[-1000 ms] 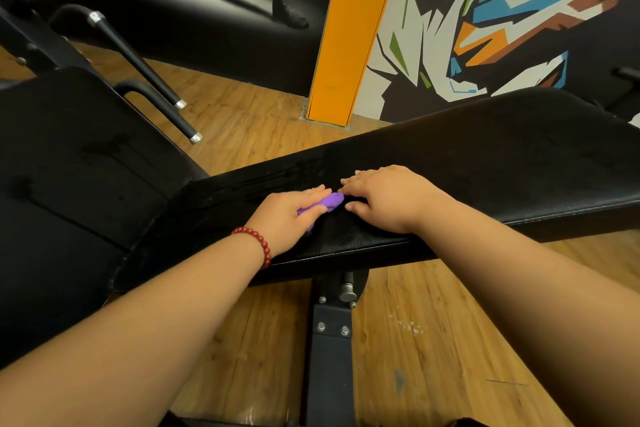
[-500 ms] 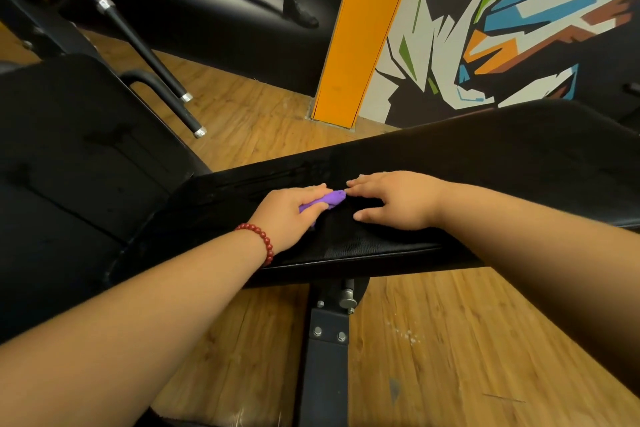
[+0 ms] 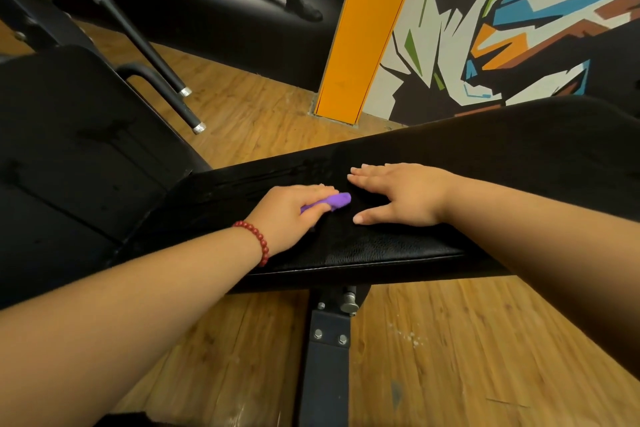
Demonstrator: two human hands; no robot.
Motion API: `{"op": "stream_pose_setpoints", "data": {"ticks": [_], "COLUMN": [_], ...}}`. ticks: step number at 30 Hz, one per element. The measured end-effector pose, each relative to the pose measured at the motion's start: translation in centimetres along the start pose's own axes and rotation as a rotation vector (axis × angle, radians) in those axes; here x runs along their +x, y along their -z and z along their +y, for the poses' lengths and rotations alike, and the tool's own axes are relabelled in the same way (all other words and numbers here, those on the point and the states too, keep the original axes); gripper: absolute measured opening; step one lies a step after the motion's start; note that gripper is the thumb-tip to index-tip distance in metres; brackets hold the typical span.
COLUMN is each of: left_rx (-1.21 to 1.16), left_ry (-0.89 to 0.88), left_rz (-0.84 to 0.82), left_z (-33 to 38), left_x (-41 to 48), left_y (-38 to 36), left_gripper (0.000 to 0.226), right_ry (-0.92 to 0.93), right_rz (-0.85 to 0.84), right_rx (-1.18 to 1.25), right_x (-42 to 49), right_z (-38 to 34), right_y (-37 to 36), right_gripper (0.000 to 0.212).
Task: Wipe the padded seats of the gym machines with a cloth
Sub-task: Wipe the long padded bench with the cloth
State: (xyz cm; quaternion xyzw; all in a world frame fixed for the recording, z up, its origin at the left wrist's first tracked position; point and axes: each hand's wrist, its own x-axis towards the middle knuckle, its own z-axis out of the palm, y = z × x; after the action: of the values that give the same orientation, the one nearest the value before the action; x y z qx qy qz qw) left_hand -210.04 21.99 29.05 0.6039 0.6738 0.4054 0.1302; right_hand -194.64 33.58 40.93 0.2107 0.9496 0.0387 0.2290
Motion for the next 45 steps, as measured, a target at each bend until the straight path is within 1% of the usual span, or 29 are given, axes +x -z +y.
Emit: {"op": "stream_pose_setpoints", "data": {"ticks": [3, 5, 10, 12, 16, 18, 20, 22, 24, 26, 30, 31, 33, 37, 40, 42, 45], "left_rx": [-0.032, -0.041, -0.063, -0.076, -0.049, -0.045, -0.033, -0.006, 0.003, -0.004, -0.036, -0.029, -0.027, -0.079, -0.034, 0.003, -0.008], "left_ry": [0.065, 0.031, -0.084, -0.052, 0.094, 0.111, 0.051, -0.019, -0.047, -0.024, 0.12, 0.132, 0.111, 0.015, -0.013, 0.041, 0.2], "left_rz": [0.075, 0.077, 0.002, 0.008, 0.055, 0.077, 0.05, -0.023, -0.061, -0.026, 0.063, 0.084, 0.089, 0.044, 0.053, 0.067, 0.113], "left_z": [0.2, 0.3, 0.6, 0.5, 0.7, 0.9, 0.8, 0.2, -0.3, -0.4, 0.3, 0.4, 0.4, -0.1, -0.7, -0.7, 0.0], "left_x": [1.3, 0.4, -2.3, -1.6, 1.2, 1.5, 0.8, 0.0, -0.3, 0.8, 3.9, 4.3, 4.0, 1.3, 1.3, 2.9, 5.6], "left_y": [-0.5, -0.7, -0.5, -0.4, -0.5, -0.7, -0.6, -0.3, 0.0, -0.1, -0.9, -1.1, -1.1, -0.8, -0.8, -0.9, -1.1], "left_gripper": [0.036, 0.036, 0.037, 0.037, 0.036, 0.036, 0.038, 0.04, 0.041, 0.04, 0.036, 0.035, 0.035, 0.035, 0.035, 0.035, 0.035], "right_ry": [-0.001, -0.002, 0.008, 0.003, -0.008, -0.011, -0.009, -0.004, 0.0, 0.0, -0.017, -0.022, -0.028, -0.05, -0.042, -0.044, -0.052], "right_rz": [0.002, -0.001, -0.009, -0.011, -0.013, -0.015, -0.011, -0.013, -0.018, -0.015, -0.013, -0.013, -0.003, 0.015, 0.006, 0.003, 0.002], "right_rx": [-0.018, -0.024, -0.034, -0.036, -0.037, -0.036, -0.039, -0.04, -0.034, -0.035, -0.038, -0.032, -0.017, -0.013, -0.024, -0.028, -0.03], "right_x": [0.1, 0.1, 0.1, 0.1, 0.1, 0.0, 0.0, 0.1, 0.2, 0.3, 0.4, 0.4, 0.3, 0.1, 0.3, 0.4, 0.4], "right_z": [-0.1, -0.1, -0.1, -0.2, -0.4, -0.5, -0.4, -0.4, -0.3, -0.1, 0.0, 0.0, -0.1, -0.1, 0.0, -0.1, -0.1], "right_y": [0.0, -0.1, 0.0, 0.0, 0.0, 0.1, 0.0, 0.0, 0.0, 0.0, -0.1, -0.2, -0.1, -0.1, -0.1, 0.0, -0.1], "right_gripper": [0.078, 0.077, 0.076, 0.077, 0.076, 0.076, 0.076, 0.076, 0.077, 0.076, 0.08, 0.08, 0.081, 0.086, 0.086, 0.085, 0.086]}}
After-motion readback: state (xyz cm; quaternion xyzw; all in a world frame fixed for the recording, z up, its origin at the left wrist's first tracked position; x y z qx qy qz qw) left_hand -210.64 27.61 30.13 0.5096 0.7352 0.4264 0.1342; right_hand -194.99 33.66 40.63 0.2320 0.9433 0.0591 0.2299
